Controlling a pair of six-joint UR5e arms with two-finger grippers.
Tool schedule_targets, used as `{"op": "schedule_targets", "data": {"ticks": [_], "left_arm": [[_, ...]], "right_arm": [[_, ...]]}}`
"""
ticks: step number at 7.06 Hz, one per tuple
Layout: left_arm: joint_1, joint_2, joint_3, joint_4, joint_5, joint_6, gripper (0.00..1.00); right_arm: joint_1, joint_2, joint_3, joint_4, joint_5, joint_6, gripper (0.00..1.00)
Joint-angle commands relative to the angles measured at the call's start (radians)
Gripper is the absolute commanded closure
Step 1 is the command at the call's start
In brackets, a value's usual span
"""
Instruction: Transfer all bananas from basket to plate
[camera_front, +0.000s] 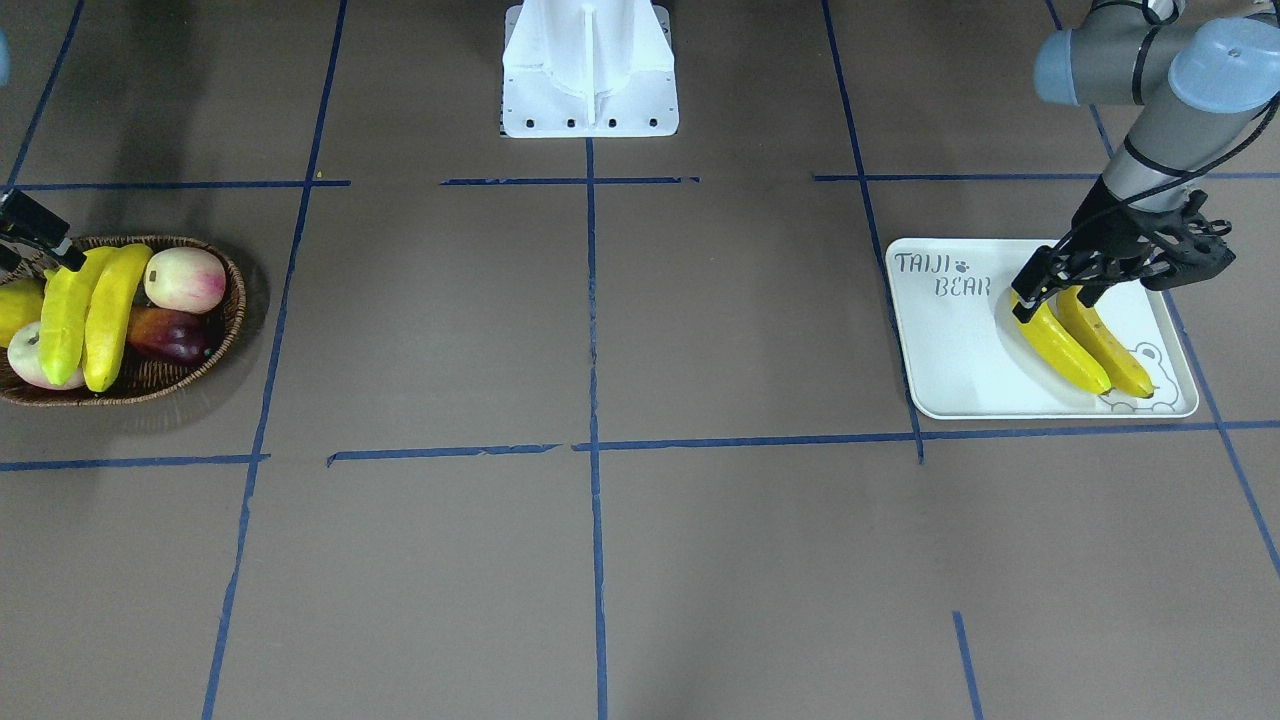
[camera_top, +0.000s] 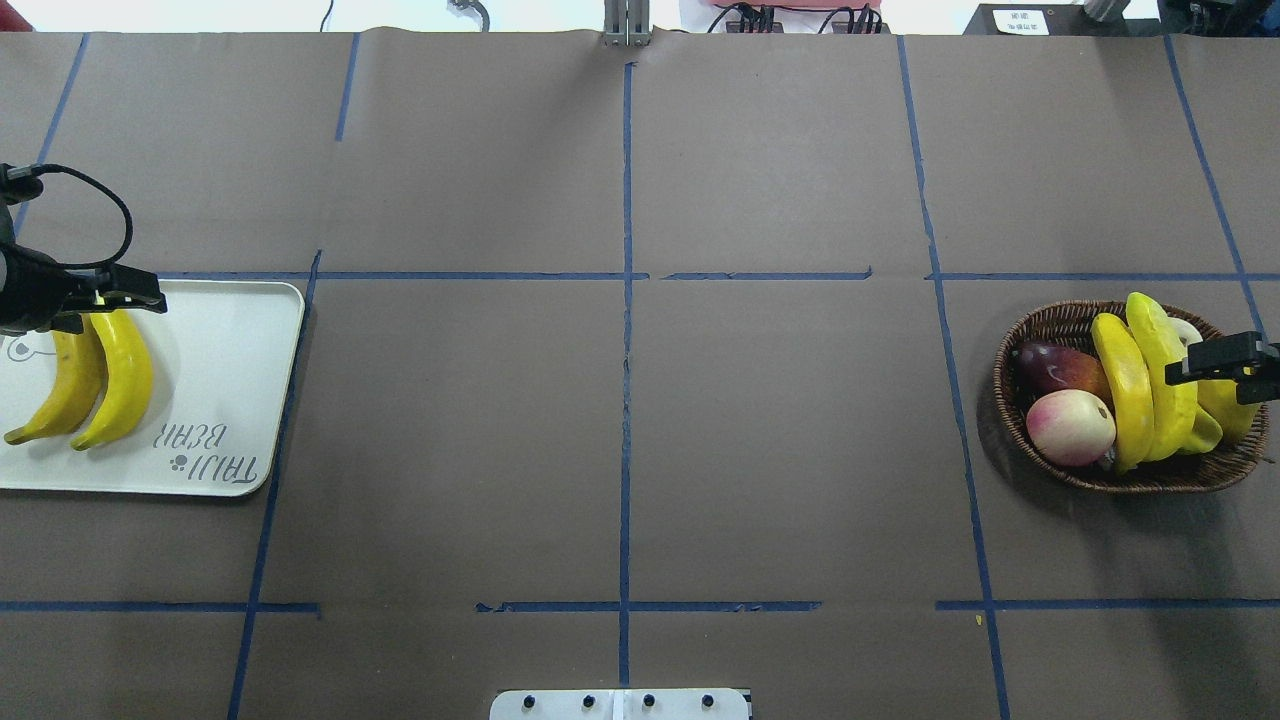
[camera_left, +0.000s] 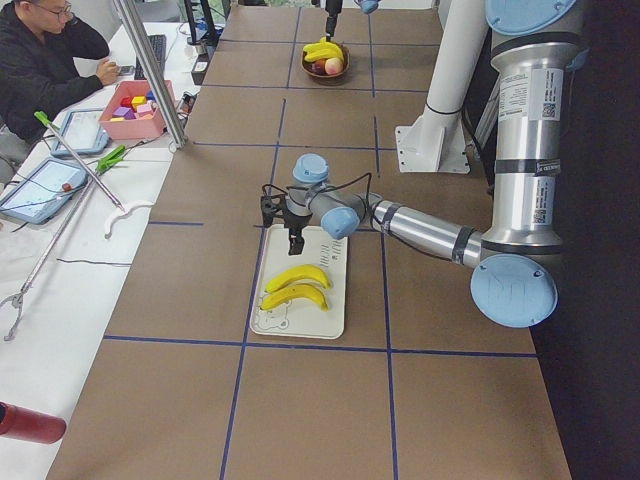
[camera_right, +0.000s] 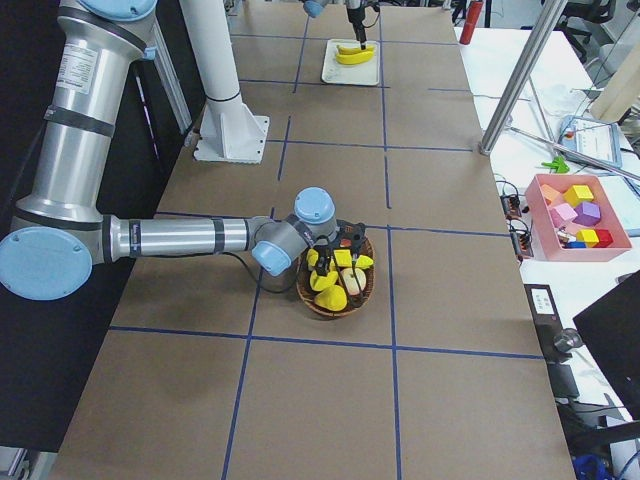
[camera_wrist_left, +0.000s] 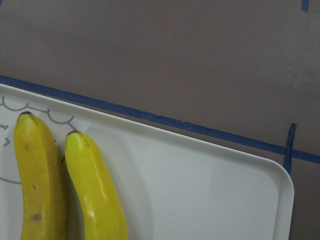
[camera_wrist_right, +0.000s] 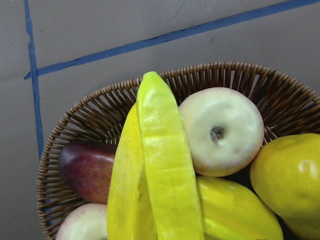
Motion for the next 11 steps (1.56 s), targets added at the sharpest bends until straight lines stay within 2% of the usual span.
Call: {"op": "schedule_targets", "data": {"ticks": [1, 2, 4, 5, 6, 9, 11], "left_arm": [[0.000, -0.003, 0.000, 0.000, 0.000, -0.001, 0.01], [0.000, -0.006, 0.000, 0.000, 0.000, -0.001, 0.01], [0.000, -0.006, -0.008, 0.000, 0.000, -0.004, 0.01], [0.000, -0.008, -0.009, 0.000, -0.005, -0.014, 0.01], [0.000, -0.008, -0.009, 0.000, -0.005, -0.014, 0.01], [0.000, -0.008, -0.012, 0.000, -0.005, -0.014, 0.01], [0.000, -0.012, -0.014, 0.000, -0.006, -0.030, 0.01]], "right_arm": [[-0.042, -0.001, -0.017, 0.006, -0.008, -0.004, 0.01], [-0.042, -0.003, -0.022, 0.009, -0.008, -0.004, 0.05], [-0.041, -0.006, -0.025, 0.014, 0.002, -0.010, 0.64], [-0.039, -0.006, -0.025, 0.014, 0.005, -0.010, 0.88], [-0.039, -0.003, -0.022, 0.014, 0.005, -0.010, 0.98], [0.019, -0.015, 0.016, 0.015, 0.025, -0.054, 1.00], [0.210, -0.042, 0.032, 0.015, 0.216, -0.182, 1.00]]}}
